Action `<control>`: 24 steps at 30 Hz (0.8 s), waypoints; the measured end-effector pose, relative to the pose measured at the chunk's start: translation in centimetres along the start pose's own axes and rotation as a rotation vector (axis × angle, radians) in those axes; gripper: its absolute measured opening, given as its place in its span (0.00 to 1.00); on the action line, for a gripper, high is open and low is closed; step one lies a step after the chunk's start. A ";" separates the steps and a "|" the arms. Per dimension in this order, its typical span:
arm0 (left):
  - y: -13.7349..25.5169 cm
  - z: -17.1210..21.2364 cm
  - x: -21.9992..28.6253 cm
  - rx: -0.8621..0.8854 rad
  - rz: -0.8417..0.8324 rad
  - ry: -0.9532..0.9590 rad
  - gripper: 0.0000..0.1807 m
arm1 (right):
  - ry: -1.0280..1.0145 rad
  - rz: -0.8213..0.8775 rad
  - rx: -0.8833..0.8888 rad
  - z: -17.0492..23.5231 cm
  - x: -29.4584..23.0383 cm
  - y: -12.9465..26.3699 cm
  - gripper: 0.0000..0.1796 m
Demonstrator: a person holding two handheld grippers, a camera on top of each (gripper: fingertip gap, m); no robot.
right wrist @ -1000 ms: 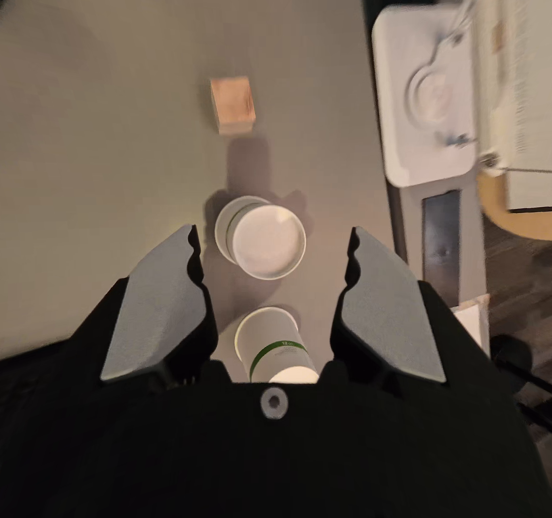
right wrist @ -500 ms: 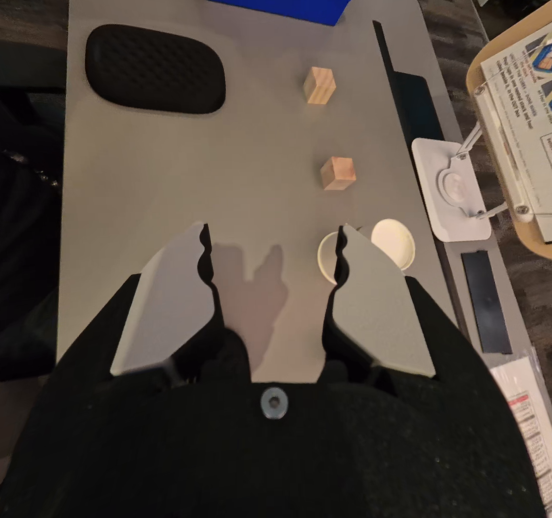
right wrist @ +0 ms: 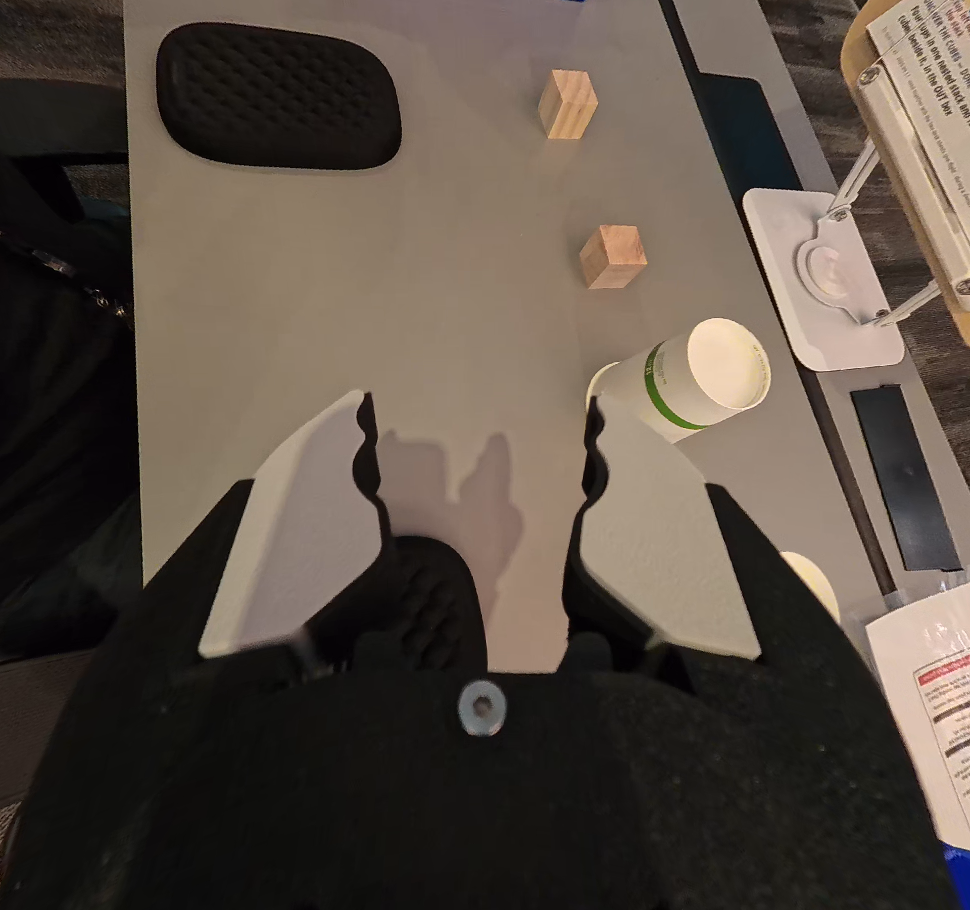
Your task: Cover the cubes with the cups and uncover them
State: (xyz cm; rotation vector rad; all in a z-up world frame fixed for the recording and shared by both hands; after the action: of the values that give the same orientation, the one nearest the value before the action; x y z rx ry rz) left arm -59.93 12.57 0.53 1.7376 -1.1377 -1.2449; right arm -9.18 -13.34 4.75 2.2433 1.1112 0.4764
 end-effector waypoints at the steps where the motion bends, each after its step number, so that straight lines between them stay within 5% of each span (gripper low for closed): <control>1: 0.0 0.0 0.0 0.001 0.003 0.002 0.04 | 0.001 -0.002 -0.005 0.1 -0.1 -0.1 0.42; 24: 1.0 -0.5 0.0 0.056 0.032 0.028 0.01 | 0.012 -0.016 -0.065 1.2 0.0 -1.0 0.40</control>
State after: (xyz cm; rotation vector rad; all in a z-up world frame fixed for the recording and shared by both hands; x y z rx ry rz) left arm -59.67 12.25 1.64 1.7656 -1.1899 -1.1766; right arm -9.13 -13.26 3.16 2.1759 1.1034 0.5123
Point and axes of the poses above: each gripper's, where its closed fingertips meet, y back along the fingers, z out of its underside, x = y × z across the jaws, the point moved 5 cm from there along y, back along the fingers, and after that the axes turned 14 degrees about -y, right-handed, at the moved point
